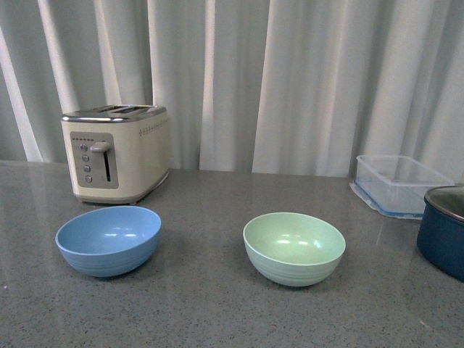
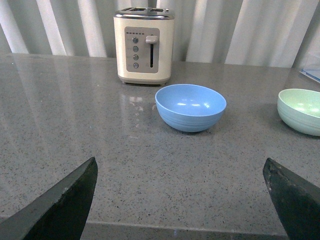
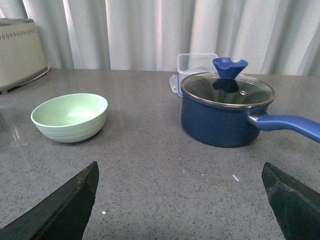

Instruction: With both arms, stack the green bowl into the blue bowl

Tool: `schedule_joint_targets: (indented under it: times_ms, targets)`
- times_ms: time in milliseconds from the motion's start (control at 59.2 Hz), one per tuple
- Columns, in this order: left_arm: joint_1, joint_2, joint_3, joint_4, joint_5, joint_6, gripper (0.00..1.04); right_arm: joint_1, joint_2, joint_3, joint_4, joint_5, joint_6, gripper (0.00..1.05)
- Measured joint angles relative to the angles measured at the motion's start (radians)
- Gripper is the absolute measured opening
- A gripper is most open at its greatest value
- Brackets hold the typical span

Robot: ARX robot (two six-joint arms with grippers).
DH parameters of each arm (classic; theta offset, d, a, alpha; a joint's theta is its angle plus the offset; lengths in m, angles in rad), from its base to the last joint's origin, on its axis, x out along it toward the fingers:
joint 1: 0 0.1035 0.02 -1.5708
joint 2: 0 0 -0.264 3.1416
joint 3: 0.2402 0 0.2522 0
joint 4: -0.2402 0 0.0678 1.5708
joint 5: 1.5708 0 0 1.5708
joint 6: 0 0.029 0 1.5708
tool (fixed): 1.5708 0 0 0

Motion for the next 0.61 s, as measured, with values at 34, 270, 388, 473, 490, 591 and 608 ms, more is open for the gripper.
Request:
schedule_joint_targets:
  times_ms: [34,270,388,473,490,591,608]
  targets:
    - [0.000,0.000,0.000,0.000,0.000,0.000,0.98,0.000,0.000,0.000,0.000,0.000,0.000,0.95]
    - [0.000,0.000,0.000,0.000,0.000,0.000,0.98,0.000,0.000,0.000,0.000,0.000,0.000,0.95]
    - [0.000,0.000,0.000,0.000,0.000,0.000,0.98,0.000,0.000,0.000,0.000,0.000,0.000,0.95]
    - [0.000,0.000,0.000,0.000,0.000,0.000,0.98,0.000,0.000,0.000,0.000,0.000,0.000,0.95]
    - [0.000,0.000,0.000,0.000,0.000,0.000,0.98,0.000,0.000,0.000,0.000,0.000,0.000,0.95]
    - [0.000,0.000,0.000,0.000,0.000,0.000,0.98,0.000,0.000,0.000,0.000,0.000,0.000,0.95]
    - [0.000,0.000,0.000,0.000,0.000,0.000,0.98,0.000,0.000,0.000,0.000,0.000,0.000,0.95]
